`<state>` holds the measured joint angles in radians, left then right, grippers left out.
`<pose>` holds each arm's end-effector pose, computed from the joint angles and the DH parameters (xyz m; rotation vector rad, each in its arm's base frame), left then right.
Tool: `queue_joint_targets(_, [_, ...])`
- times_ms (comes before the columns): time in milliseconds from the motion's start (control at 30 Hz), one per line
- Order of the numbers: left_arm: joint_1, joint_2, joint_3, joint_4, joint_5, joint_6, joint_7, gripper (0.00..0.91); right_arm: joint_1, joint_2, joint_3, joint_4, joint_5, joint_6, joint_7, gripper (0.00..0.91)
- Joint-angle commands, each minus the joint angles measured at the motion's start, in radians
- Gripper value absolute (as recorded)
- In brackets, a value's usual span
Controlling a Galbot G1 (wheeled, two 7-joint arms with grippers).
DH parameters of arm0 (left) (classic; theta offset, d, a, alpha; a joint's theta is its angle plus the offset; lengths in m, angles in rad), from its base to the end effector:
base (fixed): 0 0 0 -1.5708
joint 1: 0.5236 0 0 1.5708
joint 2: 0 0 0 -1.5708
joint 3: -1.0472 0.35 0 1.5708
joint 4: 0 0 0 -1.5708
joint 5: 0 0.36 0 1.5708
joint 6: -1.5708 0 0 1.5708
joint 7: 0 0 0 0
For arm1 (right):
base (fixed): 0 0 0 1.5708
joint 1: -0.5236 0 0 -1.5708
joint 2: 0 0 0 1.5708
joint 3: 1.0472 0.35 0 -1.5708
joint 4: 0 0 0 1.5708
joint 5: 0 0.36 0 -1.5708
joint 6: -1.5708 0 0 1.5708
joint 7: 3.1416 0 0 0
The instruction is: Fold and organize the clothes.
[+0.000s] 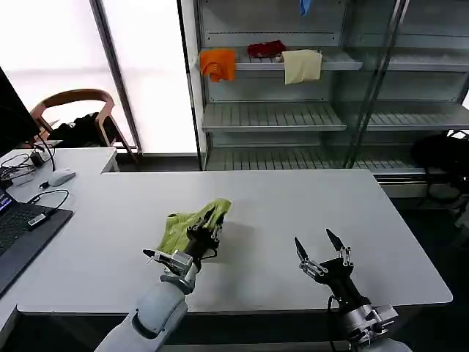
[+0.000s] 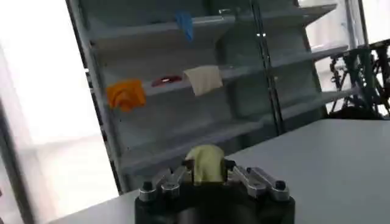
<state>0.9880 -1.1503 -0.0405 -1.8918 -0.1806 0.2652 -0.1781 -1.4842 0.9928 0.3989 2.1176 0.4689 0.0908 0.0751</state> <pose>0.3186 -0.0484 -0.2622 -0.5284 -3.0539 -0.3775 0.2099 -0.0569 -0.2716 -0.4689 3.0365 0.0481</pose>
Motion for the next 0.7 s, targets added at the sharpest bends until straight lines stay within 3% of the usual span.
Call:
queue_joint_targets(33, [-0.098, -0.029, 0.050, -0.092, 0.000, 0.046, -0.101, 0.907, 0.033, 0.006, -0.031, -0.005, -0.006, -0.017, 0.001, 0.907])
queue_joint_targets(267, [-0.109, 0.024, -0.063, -0.129, -0.055, 0.073, -0.135, 0.907, 0.084, 0.014, -0.064, -0.006, -0.023, -0.071, -0.015, 0.907])
queue_joint_targets(367, [-0.006, 0.081, -0.140, -0.194, -0.054, 0.086, -0.127, 0.907, 0.127, 0.015, -0.082, -0.017, -0.006, -0.113, -0.021, 0.907])
queue_joint_targets(500, [0.219, 0.133, -0.284, -0.309, -0.047, 0.104, -0.089, 0.907, 0.222, 0.023, -0.135, -0.034, 0.061, -0.232, -0.010, 0.907])
queue_joint_targets(567, [0.322, 0.130, -0.335, -0.349, -0.045, 0.087, -0.066, 0.907, 0.266, 0.032, -0.167, -0.049, 0.100, -0.289, 0.015, 0.907])
queue_joint_targets(700, [0.449, 0.085, -0.413, -0.421, -0.045, 0.070, -0.055, 0.907, 0.354, 0.081, -0.248, -0.090, 0.144, -0.425, 0.140, 0.907])
